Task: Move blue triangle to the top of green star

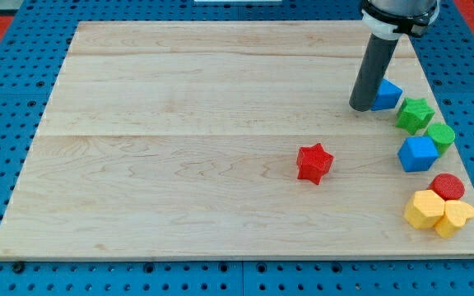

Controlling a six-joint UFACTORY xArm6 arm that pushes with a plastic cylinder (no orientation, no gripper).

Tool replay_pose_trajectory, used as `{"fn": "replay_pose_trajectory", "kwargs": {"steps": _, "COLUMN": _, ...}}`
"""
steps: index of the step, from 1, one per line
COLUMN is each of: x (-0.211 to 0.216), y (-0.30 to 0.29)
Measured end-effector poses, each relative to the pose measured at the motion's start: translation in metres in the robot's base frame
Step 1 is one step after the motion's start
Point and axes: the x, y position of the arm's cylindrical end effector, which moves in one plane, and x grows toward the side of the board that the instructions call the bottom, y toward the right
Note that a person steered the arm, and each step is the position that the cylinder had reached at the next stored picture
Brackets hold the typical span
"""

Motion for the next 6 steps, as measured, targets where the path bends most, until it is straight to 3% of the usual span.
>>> {"fn": "replay_pose_trajectory", "kwargs": {"steps": 1, "x": -0.019, "y": 0.011}}
{"fn": "replay_pose_trajectory", "kwargs": {"steps": 6, "x": -0.031, "y": 0.039}}
